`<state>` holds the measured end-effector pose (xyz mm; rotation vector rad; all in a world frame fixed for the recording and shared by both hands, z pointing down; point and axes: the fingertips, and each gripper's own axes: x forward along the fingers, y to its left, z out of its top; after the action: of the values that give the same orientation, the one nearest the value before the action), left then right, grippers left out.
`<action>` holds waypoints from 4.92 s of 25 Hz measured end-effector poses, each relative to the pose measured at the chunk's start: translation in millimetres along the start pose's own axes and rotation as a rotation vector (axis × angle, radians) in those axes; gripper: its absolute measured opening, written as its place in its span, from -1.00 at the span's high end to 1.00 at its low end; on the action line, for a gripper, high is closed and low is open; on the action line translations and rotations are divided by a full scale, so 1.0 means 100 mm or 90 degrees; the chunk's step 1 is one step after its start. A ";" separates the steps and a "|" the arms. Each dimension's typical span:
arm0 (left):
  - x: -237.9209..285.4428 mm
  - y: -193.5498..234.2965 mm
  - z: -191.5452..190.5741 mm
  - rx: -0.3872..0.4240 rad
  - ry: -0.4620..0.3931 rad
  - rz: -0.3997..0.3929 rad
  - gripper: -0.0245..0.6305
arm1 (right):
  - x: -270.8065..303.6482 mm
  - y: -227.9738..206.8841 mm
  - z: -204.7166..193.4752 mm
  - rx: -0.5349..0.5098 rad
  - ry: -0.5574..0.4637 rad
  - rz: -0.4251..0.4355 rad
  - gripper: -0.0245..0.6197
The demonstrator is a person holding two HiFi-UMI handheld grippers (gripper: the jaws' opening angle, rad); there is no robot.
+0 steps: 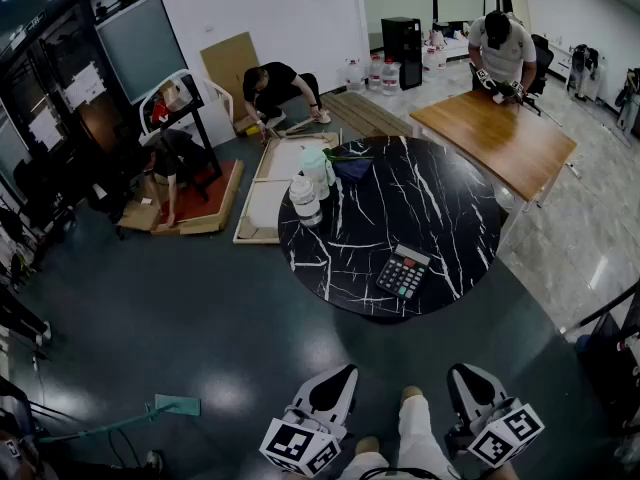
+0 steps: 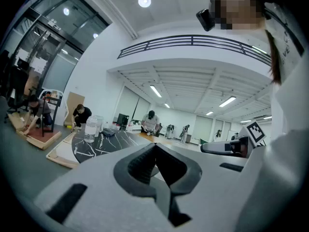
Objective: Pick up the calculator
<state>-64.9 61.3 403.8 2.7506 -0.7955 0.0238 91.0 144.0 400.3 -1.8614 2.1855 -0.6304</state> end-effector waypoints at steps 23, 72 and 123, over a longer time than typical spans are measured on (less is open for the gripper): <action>1.74 0.94 -0.42 -0.009 -0.022 0.139 0.90 | 2.21 -2.24 -0.21 -0.068 0.311 0.087 0.39; 2.10 1.51 -0.72 -0.073 -0.029 0.194 0.90 | 2.95 -2.16 -0.10 0.346 0.396 0.257 0.74; 2.32 1.07 0.88 -0.013 -0.072 0.068 0.90 | 2.16 -1.17 1.20 0.409 0.125 0.218 0.74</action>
<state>70.5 -170.2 368.2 2.7069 -0.9662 -0.1179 205.4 -103.2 371.3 -1.1132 1.9978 -1.2864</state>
